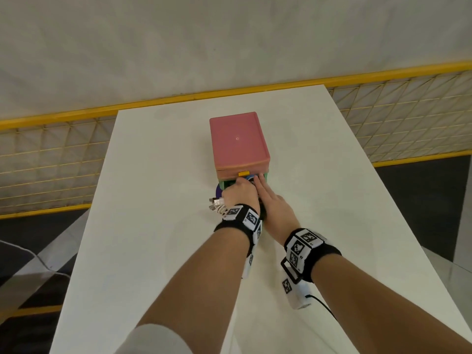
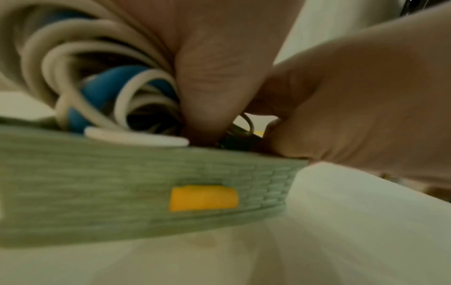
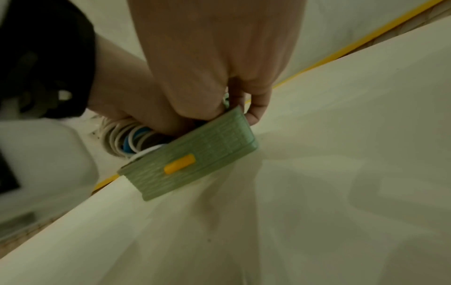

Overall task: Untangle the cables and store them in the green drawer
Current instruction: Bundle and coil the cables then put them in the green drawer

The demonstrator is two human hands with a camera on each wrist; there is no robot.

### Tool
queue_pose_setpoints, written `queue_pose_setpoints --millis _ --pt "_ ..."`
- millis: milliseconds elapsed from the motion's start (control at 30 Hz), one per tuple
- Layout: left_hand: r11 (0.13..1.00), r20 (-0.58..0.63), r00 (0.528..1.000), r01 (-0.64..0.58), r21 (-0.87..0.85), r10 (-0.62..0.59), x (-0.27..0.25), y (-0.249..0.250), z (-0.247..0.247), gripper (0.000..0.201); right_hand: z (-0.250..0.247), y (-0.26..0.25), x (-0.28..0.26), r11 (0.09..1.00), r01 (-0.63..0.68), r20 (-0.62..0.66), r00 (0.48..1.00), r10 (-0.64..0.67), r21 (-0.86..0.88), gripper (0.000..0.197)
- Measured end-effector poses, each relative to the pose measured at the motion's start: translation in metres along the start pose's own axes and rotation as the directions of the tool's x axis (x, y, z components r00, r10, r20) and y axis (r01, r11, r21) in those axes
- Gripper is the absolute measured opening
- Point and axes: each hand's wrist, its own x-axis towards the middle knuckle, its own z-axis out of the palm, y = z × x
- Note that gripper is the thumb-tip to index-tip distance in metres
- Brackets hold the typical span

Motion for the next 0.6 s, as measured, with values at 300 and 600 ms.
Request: queue_pose_setpoints --millis 300,600 --pt "0.971 0.117 0.985 -0.148 0.190 0.127 0.005 -0.004 -0.003 0.030 -0.012 -0.010 0.024 0.966 -0.070 0.271 0.952 0.139 -0.249 0.085" --pt "0.998 0.185 0.983 -0.009 -0.066 0.021 0.010 -0.009 0.000 0.038 0.000 -0.005 0.021 0.953 -0.094 0.220 0.962 0.161 -0.288 0.084"
